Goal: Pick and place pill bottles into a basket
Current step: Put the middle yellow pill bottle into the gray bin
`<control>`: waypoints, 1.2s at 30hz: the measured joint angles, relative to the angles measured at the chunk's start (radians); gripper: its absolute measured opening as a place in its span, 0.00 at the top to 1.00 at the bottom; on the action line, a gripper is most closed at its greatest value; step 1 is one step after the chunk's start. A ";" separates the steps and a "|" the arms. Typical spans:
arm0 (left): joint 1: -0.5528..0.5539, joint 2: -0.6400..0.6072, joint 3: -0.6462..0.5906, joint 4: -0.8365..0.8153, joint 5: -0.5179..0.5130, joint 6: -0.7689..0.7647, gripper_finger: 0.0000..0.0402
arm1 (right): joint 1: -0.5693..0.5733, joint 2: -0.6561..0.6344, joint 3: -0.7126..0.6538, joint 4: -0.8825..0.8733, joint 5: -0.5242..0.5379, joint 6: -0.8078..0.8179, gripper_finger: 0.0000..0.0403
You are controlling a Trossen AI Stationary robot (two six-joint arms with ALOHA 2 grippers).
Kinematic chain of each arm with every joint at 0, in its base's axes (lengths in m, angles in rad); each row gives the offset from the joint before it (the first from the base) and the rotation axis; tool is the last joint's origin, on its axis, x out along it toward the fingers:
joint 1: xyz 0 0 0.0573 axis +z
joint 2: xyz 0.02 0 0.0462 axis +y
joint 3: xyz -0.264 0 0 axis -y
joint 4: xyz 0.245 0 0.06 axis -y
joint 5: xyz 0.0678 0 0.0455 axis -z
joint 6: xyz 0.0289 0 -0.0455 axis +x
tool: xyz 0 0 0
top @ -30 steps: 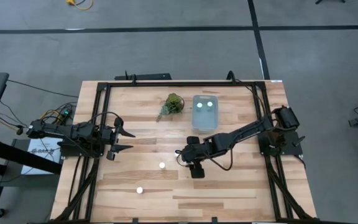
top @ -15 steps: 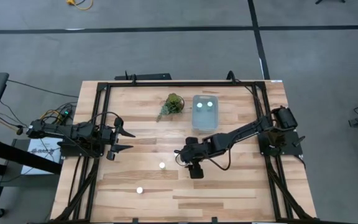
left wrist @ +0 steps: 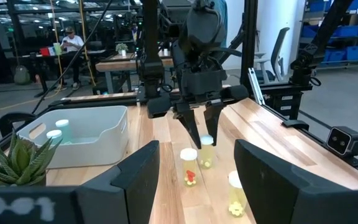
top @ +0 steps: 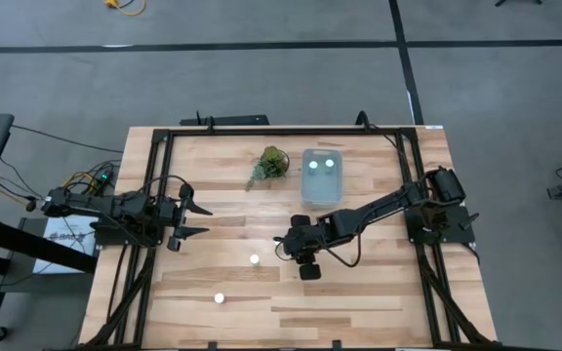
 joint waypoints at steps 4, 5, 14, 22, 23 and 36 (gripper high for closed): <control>0.000 0.000 0.000 0.000 0.000 0.008 0.50 | -0.008 -0.052 0.000 -0.043 0.006 -0.021 0.71; 0.000 0.000 0.000 0.000 0.000 0.008 0.50 | -0.011 -0.076 0.000 -0.063 0.013 -0.023 0.70; 0.000 0.000 0.000 0.000 0.000 0.006 0.50 | -0.120 -0.379 0.000 -0.267 0.165 -0.084 0.71; 0.000 0.000 0.000 0.000 0.000 0.008 0.50 | -0.360 -0.494 0.000 -0.376 0.168 -0.122 0.70; 0.000 0.000 0.000 0.000 0.000 0.003 0.50 | -0.389 -0.488 0.000 -0.377 0.153 -0.130 0.69; 0.000 0.000 0.000 0.000 0.000 0.005 0.50 | -0.541 -0.315 -0.159 -0.138 -0.046 -0.182 0.70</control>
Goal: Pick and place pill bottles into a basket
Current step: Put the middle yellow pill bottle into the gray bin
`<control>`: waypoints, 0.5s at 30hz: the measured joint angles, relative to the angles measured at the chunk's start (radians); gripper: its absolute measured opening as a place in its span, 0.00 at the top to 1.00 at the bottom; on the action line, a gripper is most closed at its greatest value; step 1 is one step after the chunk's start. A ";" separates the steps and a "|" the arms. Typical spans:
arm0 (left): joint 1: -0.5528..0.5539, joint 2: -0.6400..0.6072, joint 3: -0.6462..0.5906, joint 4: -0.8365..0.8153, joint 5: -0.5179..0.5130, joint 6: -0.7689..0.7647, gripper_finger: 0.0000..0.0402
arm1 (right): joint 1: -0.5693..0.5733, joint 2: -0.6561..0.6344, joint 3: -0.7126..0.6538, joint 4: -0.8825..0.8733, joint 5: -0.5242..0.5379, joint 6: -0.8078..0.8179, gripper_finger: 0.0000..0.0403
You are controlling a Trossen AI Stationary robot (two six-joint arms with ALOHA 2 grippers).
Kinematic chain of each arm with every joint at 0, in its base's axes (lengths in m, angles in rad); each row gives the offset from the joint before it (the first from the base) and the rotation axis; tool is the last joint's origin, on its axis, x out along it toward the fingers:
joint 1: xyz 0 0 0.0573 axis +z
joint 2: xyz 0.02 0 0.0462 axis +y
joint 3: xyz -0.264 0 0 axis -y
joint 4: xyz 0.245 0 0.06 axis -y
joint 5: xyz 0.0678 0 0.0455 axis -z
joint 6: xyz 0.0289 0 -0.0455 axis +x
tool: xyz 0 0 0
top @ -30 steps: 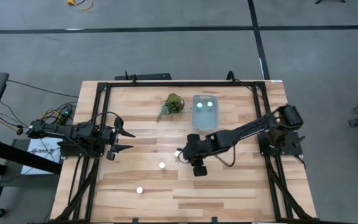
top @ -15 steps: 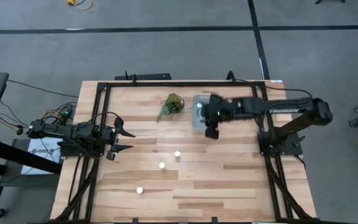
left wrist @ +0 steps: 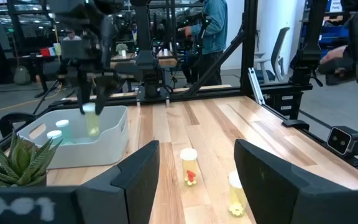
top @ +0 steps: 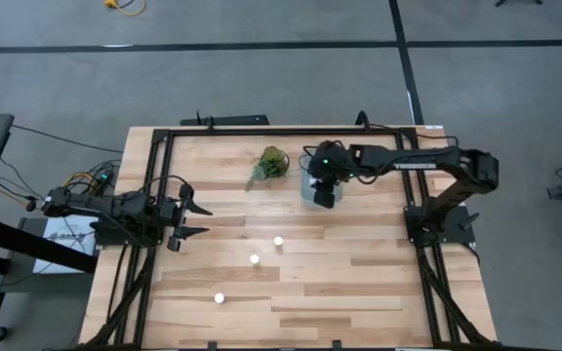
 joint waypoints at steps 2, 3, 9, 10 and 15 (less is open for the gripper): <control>0.000 0.000 0.000 0.000 0.000 -0.002 0.50 | -0.006 0.026 -0.017 0.055 -0.006 -0.005 0.69; 0.000 0.000 0.000 0.000 0.000 -0.004 0.50 | -0.008 0.036 -0.023 0.074 -0.009 -0.007 0.69; 0.000 0.000 0.000 0.000 0.000 0.002 0.50 | -0.035 0.116 -0.026 0.103 -0.024 -0.009 0.70; 0.000 0.000 0.000 0.000 0.000 0.000 0.50 | -0.040 0.127 -0.026 0.106 -0.025 -0.009 0.70; 0.000 0.000 0.000 0.000 0.000 0.003 0.50 | -0.053 0.154 -0.024 0.134 -0.041 -0.024 0.69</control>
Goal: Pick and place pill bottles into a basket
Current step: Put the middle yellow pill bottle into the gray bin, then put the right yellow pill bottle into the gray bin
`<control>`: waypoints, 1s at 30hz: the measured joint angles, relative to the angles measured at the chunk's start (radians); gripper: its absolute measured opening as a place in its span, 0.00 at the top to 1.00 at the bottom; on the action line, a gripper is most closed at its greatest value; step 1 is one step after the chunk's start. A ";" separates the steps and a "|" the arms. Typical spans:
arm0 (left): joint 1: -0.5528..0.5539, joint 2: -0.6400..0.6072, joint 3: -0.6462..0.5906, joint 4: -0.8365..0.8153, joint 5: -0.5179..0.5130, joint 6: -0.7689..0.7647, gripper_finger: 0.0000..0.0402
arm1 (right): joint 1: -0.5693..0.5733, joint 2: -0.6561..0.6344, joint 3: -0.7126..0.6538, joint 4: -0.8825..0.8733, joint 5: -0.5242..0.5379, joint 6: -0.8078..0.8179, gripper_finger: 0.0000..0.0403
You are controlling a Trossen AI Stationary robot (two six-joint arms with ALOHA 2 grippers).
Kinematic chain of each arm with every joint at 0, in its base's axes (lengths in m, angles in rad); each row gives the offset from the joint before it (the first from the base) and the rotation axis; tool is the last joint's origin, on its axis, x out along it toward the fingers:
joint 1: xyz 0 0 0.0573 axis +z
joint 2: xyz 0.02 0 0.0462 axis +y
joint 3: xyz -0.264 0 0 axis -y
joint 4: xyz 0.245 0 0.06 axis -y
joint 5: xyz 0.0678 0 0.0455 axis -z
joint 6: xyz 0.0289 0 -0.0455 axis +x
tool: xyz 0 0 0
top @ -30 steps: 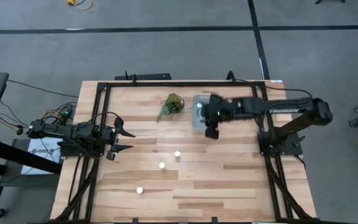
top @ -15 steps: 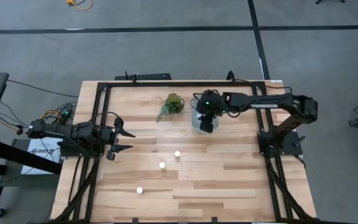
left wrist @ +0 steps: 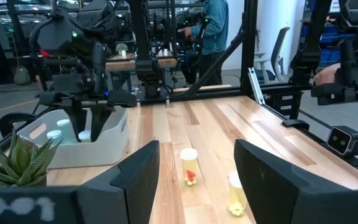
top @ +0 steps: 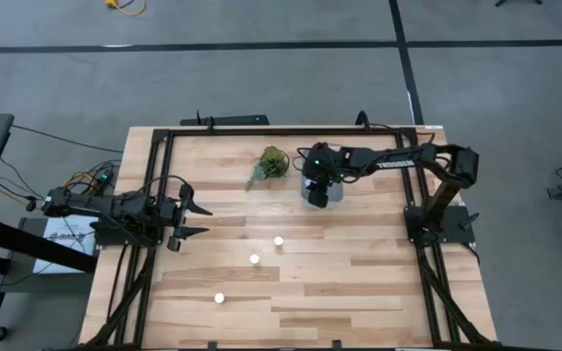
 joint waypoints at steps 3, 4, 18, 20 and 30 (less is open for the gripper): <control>0.000 0.000 0.000 0.000 0.000 -0.005 0.50 | 0.001 0.000 0.000 0.011 -0.004 -0.002 0.67; 0.000 0.000 0.000 0.000 0.000 -0.008 0.50 | 0.001 -0.004 0.000 0.011 -0.005 -0.002 0.67; 0.000 0.000 0.000 0.000 0.000 -0.002 0.50 | 0.012 -0.059 -0.001 -0.013 -0.001 0.025 0.54; 0.000 0.000 0.000 0.000 0.000 -0.008 0.50 | 0.012 -0.059 -0.001 -0.024 0.006 0.025 0.50; 0.000 0.000 0.000 0.000 0.000 -0.005 0.50 | 0.061 -0.069 0.098 -0.202 0.087 0.009 0.40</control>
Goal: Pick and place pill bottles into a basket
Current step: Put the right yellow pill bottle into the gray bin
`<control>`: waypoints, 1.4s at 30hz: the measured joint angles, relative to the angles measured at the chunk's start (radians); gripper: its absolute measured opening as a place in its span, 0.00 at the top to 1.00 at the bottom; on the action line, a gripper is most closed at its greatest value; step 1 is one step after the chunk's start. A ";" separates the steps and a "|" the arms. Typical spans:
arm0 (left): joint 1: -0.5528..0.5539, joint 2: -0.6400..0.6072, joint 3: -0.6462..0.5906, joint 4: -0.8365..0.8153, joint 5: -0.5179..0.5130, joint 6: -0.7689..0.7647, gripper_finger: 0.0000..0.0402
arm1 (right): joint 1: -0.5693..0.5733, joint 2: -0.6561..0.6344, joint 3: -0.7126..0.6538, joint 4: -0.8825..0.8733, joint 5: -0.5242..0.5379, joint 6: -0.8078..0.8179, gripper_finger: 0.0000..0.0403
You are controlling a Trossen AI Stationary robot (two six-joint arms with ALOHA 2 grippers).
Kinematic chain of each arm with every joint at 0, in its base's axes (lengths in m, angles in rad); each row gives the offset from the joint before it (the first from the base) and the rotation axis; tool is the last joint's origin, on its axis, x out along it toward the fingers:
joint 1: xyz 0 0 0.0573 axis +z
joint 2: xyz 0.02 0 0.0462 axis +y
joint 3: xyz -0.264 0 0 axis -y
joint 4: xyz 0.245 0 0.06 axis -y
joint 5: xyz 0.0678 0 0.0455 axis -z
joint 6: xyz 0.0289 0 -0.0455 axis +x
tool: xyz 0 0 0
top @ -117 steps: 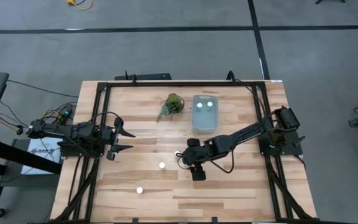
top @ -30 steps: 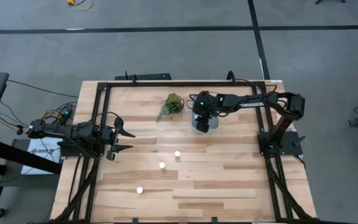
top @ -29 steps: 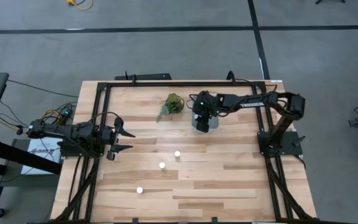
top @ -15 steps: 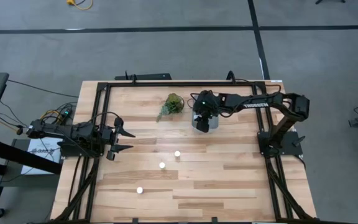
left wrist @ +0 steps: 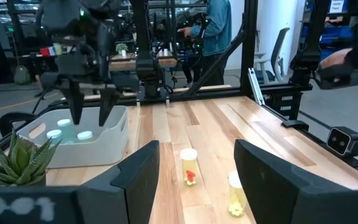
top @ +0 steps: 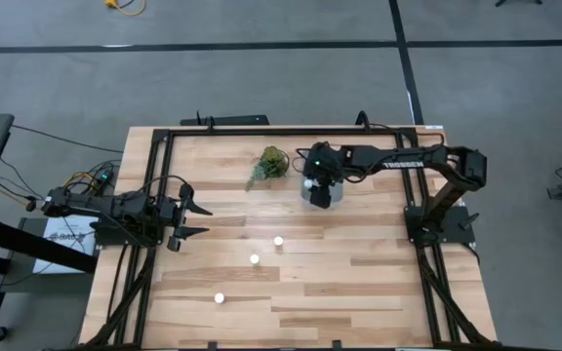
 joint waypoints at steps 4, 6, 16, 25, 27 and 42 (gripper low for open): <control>0.000 0.000 0.000 0.000 0.000 0.002 0.50 | 0.054 -0.001 0.056 -0.016 0.012 0.003 0.40; 0.000 0.000 0.000 0.000 0.000 -0.004 0.50 | 0.096 -0.001 0.076 -0.015 0.012 0.016 0.40; 0.000 0.000 0.000 0.000 0.000 0.001 0.50 | 0.363 0.002 0.083 0.110 0.032 0.062 0.40; 0.000 0.000 0.000 0.000 0.000 0.005 0.50 | 0.430 0.065 0.082 0.210 0.092 0.093 0.40; 0.000 0.000 0.000 0.001 0.000 0.003 0.50 | 0.424 0.094 0.085 0.233 0.092 0.093 0.40; 0.000 0.006 0.000 0.000 0.001 0.000 0.50 | 0.438 0.183 0.084 0.267 0.043 0.167 0.40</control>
